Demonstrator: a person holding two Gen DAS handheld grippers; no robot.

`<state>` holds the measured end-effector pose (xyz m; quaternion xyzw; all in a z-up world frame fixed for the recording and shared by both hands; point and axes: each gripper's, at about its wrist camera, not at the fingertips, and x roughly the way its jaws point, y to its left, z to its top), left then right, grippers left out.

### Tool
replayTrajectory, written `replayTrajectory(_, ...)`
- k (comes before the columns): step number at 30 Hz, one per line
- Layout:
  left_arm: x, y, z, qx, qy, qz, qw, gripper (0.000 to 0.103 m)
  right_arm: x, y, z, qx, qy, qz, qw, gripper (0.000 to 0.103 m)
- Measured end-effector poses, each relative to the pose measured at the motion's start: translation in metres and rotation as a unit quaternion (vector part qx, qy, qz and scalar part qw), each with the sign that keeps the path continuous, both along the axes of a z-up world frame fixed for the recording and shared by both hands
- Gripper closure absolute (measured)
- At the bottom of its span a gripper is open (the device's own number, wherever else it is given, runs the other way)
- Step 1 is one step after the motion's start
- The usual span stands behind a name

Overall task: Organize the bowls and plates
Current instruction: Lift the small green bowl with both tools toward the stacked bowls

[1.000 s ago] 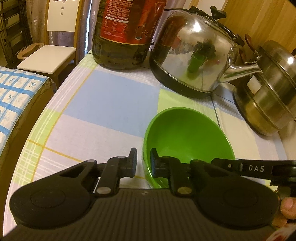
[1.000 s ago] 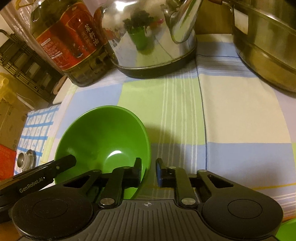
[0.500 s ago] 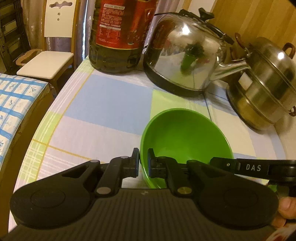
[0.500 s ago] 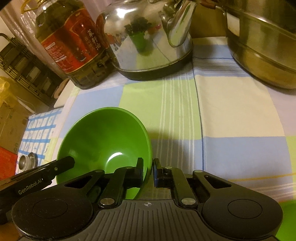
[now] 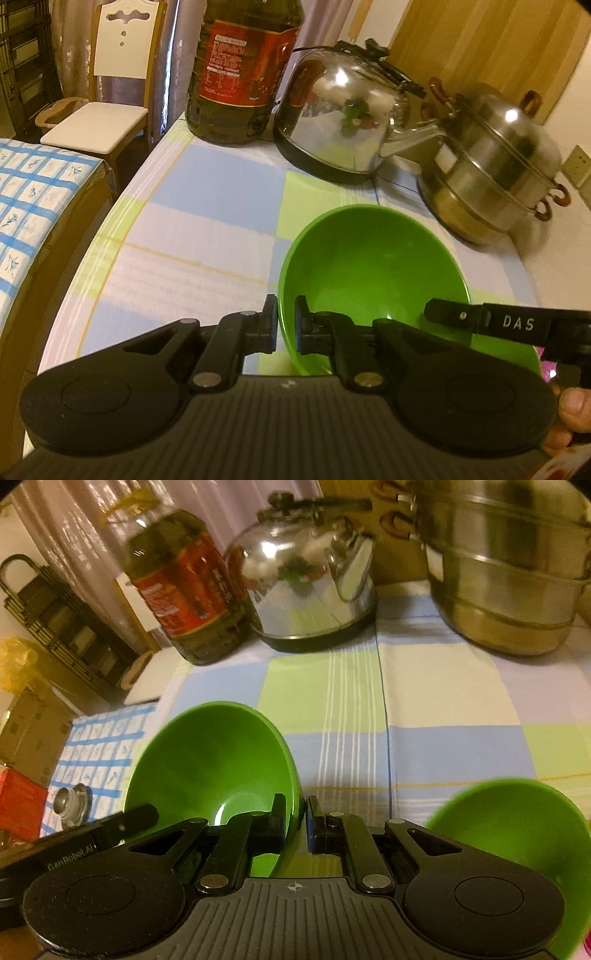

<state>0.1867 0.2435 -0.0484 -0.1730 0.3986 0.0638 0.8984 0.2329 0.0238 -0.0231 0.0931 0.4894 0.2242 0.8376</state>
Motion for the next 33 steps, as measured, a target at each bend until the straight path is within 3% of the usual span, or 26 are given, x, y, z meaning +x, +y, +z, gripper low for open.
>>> replayTrajectory(10,-0.074,-0.048,0.041,0.032,-0.018,-0.025,0.9990,0.098,-0.079,-0.043,0.037,0.026,-0.019,-0.018,0.999,0.093)
replayTrajectory(18,-0.115,-0.094,0.057,0.045,-0.025,-0.058,0.9970,0.098,-0.133,-0.087,0.054,0.033,-0.030,-0.043,0.998,0.093)
replayTrajectory(33,-0.135,-0.165,0.053,0.038,-0.017,-0.123,0.9915,0.098,-0.184,-0.165,0.051,0.026,-0.011,-0.097,0.995,0.093)
